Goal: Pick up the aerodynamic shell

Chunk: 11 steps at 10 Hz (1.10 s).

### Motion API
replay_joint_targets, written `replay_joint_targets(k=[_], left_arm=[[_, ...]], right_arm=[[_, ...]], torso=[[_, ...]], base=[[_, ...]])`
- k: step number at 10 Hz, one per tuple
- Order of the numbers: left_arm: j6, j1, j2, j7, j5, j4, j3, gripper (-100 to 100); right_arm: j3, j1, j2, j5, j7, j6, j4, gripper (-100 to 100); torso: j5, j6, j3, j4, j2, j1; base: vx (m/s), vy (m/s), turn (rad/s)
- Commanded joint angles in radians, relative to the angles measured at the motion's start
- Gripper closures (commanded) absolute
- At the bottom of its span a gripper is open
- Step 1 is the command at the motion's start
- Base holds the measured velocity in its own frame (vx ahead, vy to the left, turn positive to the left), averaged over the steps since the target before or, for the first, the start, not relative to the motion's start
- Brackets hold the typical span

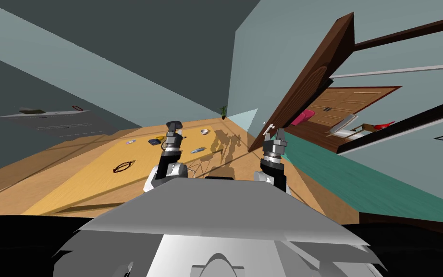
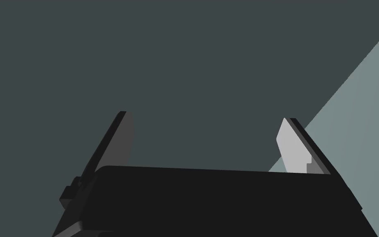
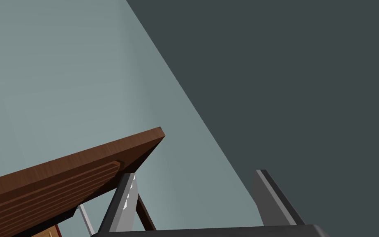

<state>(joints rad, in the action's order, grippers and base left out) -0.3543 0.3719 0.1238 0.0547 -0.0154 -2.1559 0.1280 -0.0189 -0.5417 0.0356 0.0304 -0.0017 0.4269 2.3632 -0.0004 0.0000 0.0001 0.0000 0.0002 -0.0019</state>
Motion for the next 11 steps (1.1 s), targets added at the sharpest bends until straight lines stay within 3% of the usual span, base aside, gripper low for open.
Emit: replay_joint_targets(k=[1, 2, 5, 6, 7, 8, 9, 10, 11], left_arm=[[0.037, -0.012, 0.0, 0.006, -0.004, 0.014, 0.002, -100], [0.07, -0.045, 0.008, 0.009, -0.005, 0.058, 0.018, -100], [0.113, -0.08, 0.017, 0.011, -0.007, 0.104, 0.036, -100], [0.152, -0.115, 0.026, 0.013, -0.008, 0.15, 0.054, -100], [0.154, -0.115, 0.026, 0.013, -0.008, 0.152, 0.054, -100], [0.187, -0.151, 0.034, 0.015, -0.009, 0.204, 0.073, -100], [0.196, -0.151, 0.034, 0.015, -0.009, 0.204, 0.073, -100], [0.235, -0.188, 0.043, 0.017, -0.01, 0.25, 0.092, -100], [0.239, -0.188, 0.043, 0.017, -0.01, 0.257, 0.092, -100]], right_arm=[[0.0, 0.0, 0.0, 0.0, 0.0, 0.0, 0.0, 0], [0.0, 0.0, 0.0, 0.0, 0.0, 0.0, 0.0, 0], [0.0, 0.0, 0.0, 0.0, 0.0, 0.0, 0.0, 0], [0.0, 0.0, 0.0, 0.0, 0.0, 0.0, 0.0, 0], [0.0, 0.0, 0.0, 0.0, 0.0, 0.0, 0.0, 0], [0.0, 0.0, 0.0, 0.0, 0.0, 0.0, 0.0, 0], [0.0, 0.0, 0.0, 0.0, 0.0, 0.0, 0.0, 0], [0.0, 0.0, 0.0, 0.0, 0.0, 0.0, 0.0, 0], [0.0, 0.0, 0.0, 0.0, 0.0, 0.0, 0.0, 0]], torso=[[0.0, 0.0, 0.0, 0.0, 0.0, 0.0], [0.0, 0.0, 0.0, 0.0, 0.0, 0.0], [0.0, 0.0, 0.0, 0.0, -0.001, 0.0], [0.0, 0.0, 0.0, 0.0, -0.001, 0.0], [0.0, 0.0, -0.001, 0.0, -0.001, 0.0], [0.0, 0.0, -0.001, 0.0, -0.001, 0.0], [0.0, 0.0, -0.001, 0.0, -0.002, 0.0], [0.0, 0.0, -0.001, 0.0, -0.001, 0.0], [0.0, 0.0, -0.001, 0.0, -0.002, 0.0]], base=[[-0.006, -0.026, 0.032], [0.0, -0.025, 0.059], [0.002, -0.024, 0.037], [0.007, -0.029, 0.055], [0.009, -0.028, 0.038], [0.015, -0.028, 0.065], [0.013, -0.025, 0.033], [0.011, -0.035, 0.07], [0.013, -0.034, 0.037]])
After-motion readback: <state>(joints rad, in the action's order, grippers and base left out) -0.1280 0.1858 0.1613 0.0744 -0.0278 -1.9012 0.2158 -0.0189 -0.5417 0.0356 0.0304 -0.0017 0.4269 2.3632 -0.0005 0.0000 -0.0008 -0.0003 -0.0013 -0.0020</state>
